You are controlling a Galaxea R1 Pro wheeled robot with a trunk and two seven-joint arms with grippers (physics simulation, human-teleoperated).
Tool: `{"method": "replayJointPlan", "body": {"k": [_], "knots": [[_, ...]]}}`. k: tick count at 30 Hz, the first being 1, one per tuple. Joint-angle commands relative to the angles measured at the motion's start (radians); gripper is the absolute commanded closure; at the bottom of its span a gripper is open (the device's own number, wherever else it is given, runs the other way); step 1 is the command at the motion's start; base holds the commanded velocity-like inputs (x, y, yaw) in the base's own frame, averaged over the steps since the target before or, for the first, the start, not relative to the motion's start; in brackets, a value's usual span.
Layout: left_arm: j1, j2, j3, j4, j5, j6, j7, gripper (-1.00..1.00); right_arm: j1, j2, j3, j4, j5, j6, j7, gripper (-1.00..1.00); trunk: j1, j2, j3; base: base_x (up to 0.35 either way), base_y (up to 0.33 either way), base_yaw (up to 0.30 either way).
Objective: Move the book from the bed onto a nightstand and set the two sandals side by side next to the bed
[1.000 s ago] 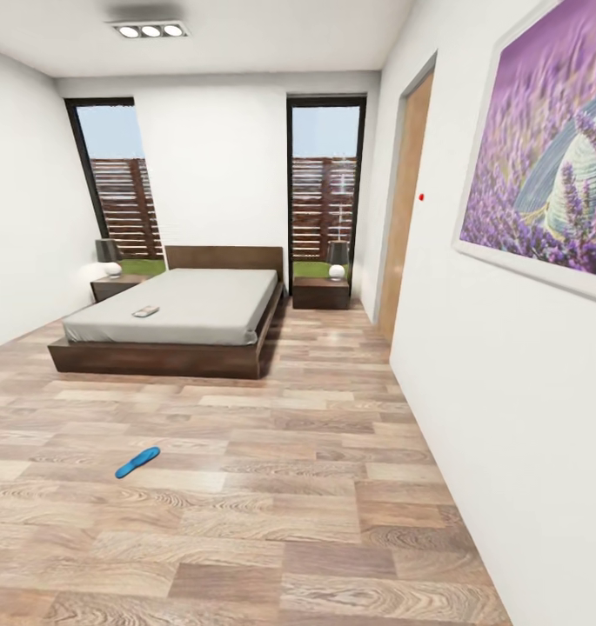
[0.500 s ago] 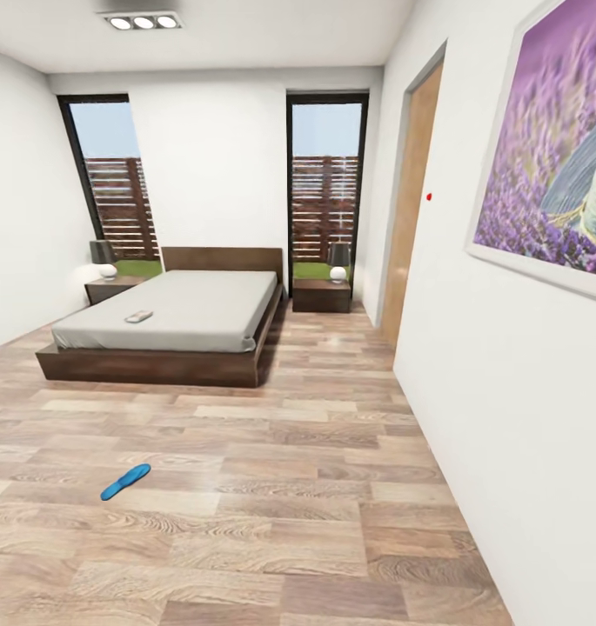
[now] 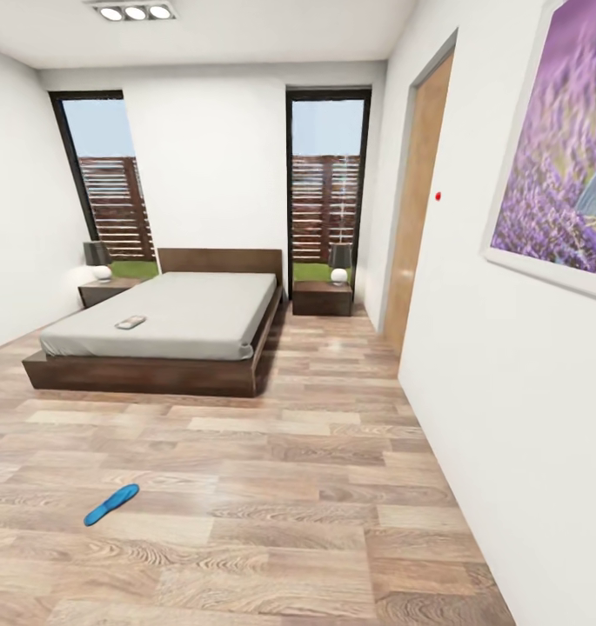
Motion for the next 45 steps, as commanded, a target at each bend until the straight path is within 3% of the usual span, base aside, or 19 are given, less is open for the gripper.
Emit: {"method": "replayJointPlan", "body": {"k": [1, 45], "knots": [[0.000, 0.000, 0.000, -0.001, 0.000, -0.002, 0.000, -1.00, 0.000, 0.000, 0.000, 0.000, 0.000, 0.000, 0.000, -1.00, 0.001, 0.000, -0.001, 0.322, 0.000, 0.000], [0.000, 0.000, 0.000, -0.001, 0.000, -0.001, 0.000, -1.00, 0.000, 0.001, 0.000, 0.000, 0.000, 0.000, 0.000, -1.00, 0.001, 0.000, -0.001, 0.322, 0.000, 0.000]]}}
